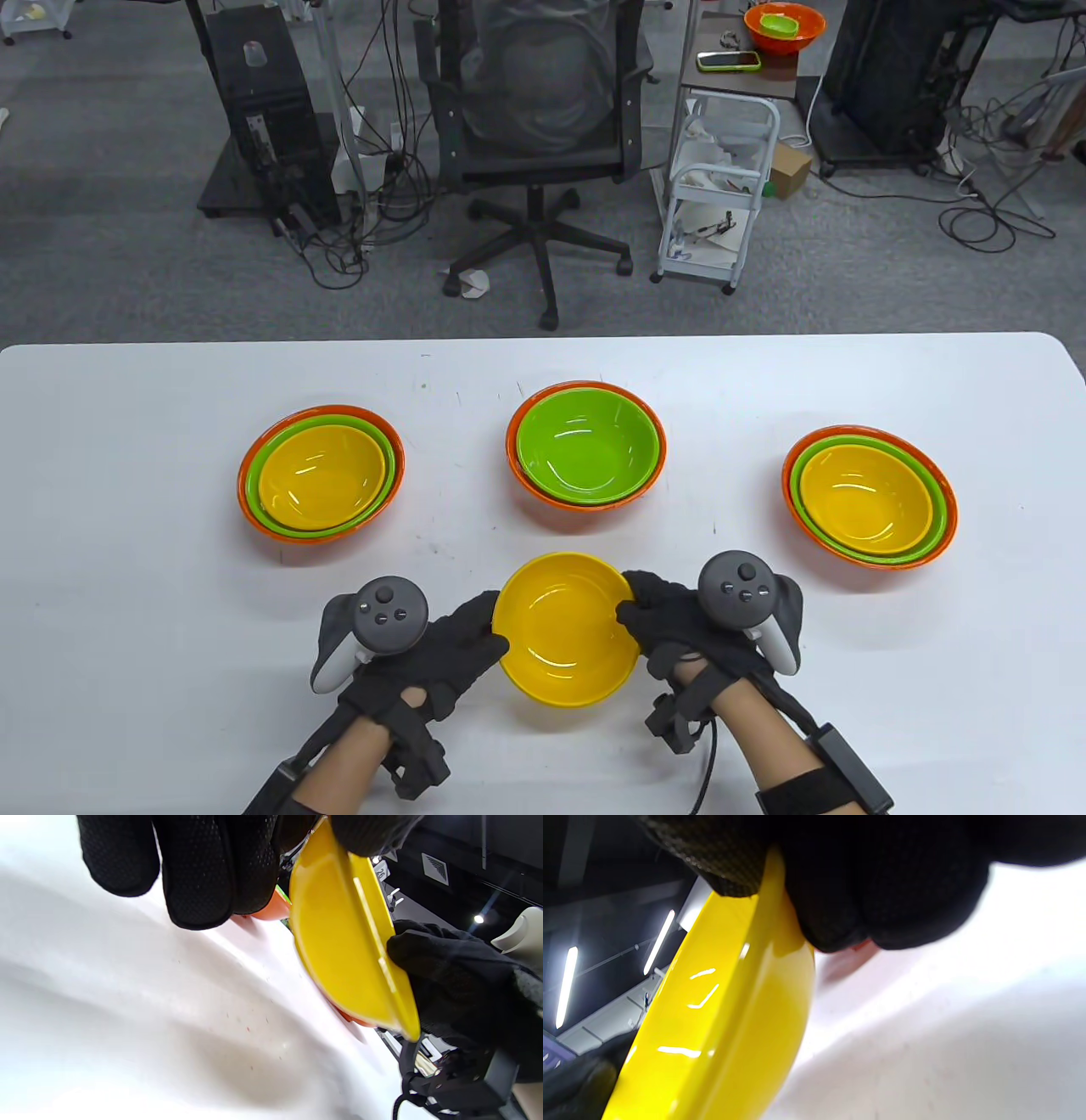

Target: Nest bowls by size, largest on bottom, smallest on top

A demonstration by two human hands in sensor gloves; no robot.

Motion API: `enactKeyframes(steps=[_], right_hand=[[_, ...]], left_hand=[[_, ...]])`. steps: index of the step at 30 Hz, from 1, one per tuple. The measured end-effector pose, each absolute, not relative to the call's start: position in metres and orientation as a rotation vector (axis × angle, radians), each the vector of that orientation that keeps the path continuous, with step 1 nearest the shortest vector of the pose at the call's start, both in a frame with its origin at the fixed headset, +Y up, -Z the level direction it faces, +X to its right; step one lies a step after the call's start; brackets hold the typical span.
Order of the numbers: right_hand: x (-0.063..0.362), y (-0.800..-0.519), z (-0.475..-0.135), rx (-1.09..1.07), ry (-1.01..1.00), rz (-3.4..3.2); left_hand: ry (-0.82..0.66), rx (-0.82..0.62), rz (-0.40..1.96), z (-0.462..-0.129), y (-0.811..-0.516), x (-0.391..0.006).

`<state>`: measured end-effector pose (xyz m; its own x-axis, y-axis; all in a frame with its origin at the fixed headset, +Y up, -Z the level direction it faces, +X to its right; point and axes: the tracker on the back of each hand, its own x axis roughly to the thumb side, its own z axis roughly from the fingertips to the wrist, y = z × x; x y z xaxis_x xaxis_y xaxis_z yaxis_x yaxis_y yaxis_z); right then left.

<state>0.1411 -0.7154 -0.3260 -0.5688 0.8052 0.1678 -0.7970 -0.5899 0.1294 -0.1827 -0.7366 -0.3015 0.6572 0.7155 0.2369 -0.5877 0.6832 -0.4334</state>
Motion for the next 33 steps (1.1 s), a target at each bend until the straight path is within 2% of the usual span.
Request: enactKeyframes(steps=[8,16,25,33], right_hand=[[0.155,-0.686,-0.356,0.067,-0.122,2.075],[0.155,-0.670,-0.399,-0.191,-0.254,2.081],[0.153,-0.683,-0.441,-0.473,-0.251,2.079],[0.149,-0.710,-0.456,-0.607,-0.193,2.124]], left_hand=[[-0.400,-0.146,0.345,-0.300,-0.730,-0.188],[-0.400,-0.089,0.277,-0.295,-0.720,-0.193],[-0.376,-0.073,0.204,-0.296,-0.715,-0.203],[-0.355,-0.070,0.207,-0.298,-0.715,-0.209]])
